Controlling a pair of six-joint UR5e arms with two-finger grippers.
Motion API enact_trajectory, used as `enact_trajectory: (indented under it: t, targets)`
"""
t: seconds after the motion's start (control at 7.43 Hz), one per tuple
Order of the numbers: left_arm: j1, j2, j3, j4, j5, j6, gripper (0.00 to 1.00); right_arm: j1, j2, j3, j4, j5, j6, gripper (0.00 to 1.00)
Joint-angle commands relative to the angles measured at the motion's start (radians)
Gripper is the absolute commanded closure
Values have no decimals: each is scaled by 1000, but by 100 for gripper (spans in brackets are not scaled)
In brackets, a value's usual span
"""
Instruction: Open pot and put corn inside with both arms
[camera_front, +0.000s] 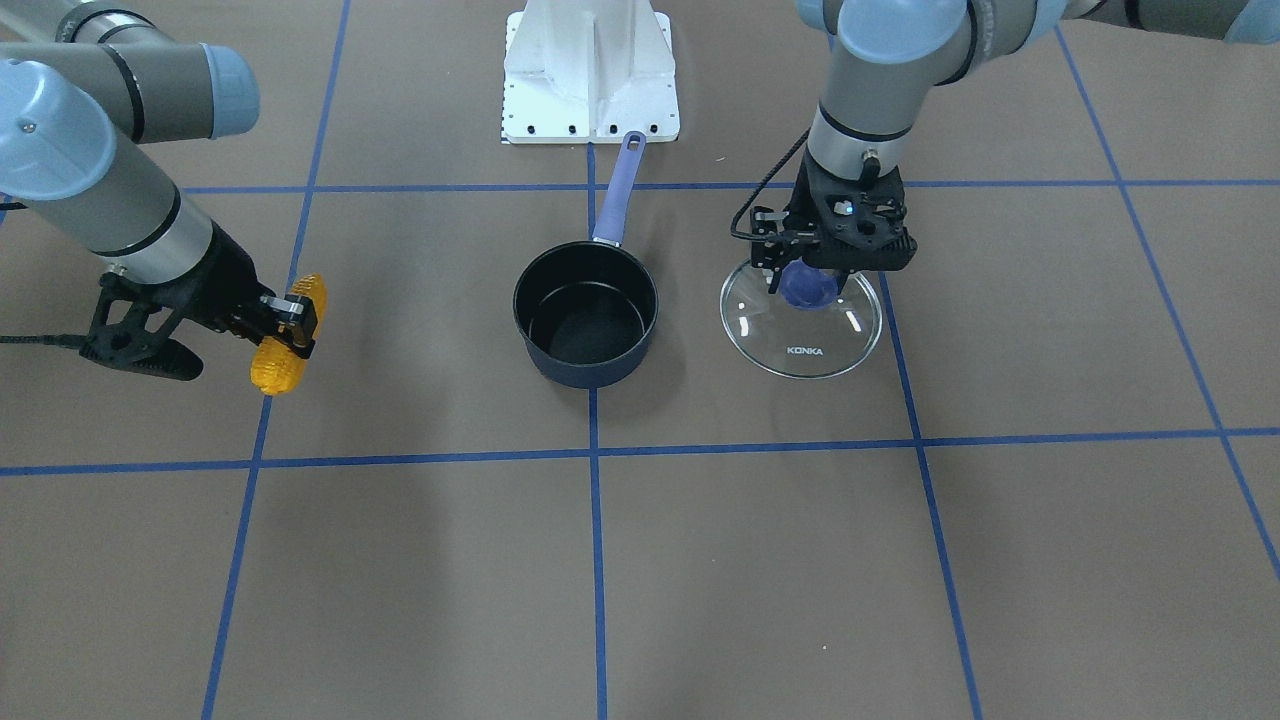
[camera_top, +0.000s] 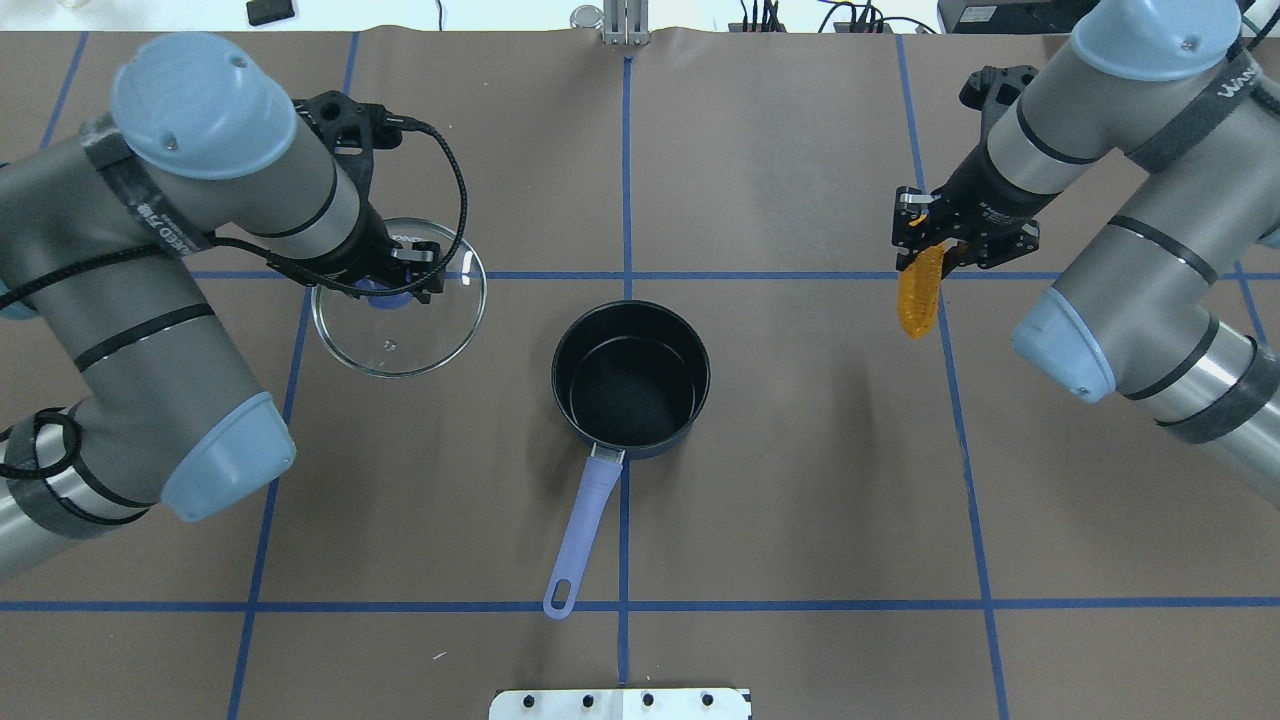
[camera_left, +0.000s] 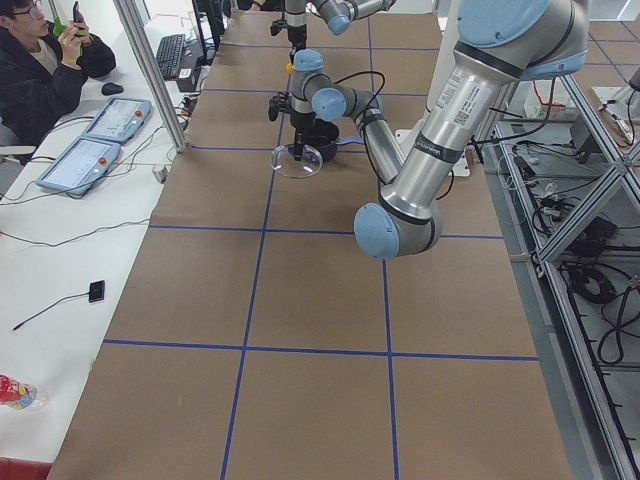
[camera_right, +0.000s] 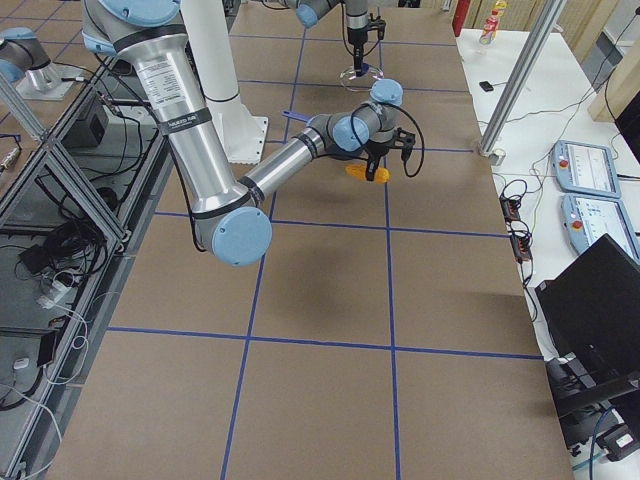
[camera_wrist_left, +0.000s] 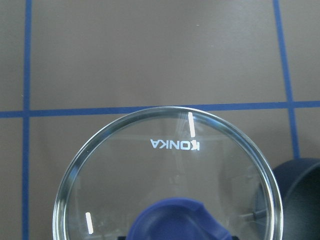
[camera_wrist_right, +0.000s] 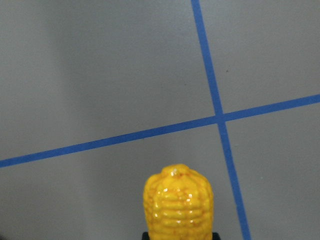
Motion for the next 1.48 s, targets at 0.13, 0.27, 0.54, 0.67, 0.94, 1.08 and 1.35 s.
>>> enact_trajectory:
  t: [0.13,0.27,0.54,0.67,0.94,1.08,1.35]
  targets:
    - [-88,205,5,-191,-37,142,37,-73,92,6,-7,-20,164,88]
    - [-115,247,7,-217,-63,198,38,-99,119,6,-7,-43,203,89]
    - [-154,340,34,-318,-71,292,40,-136,190,4,-77,-74,229,89]
    - [-159,379,60,-366,-72,335,40,-165,227,4,-125,-109,232,89]
    - [-175,451,156,-546,-114,391,40,-224,241,3,-130,-160,246,89]
    - [-177,480,203,-628,-141,392,40,-245,255,-4,-129,-178,267,89]
    - [-179,534,217,-679,-160,415,40,-262,299,-17,-158,-194,272,89]
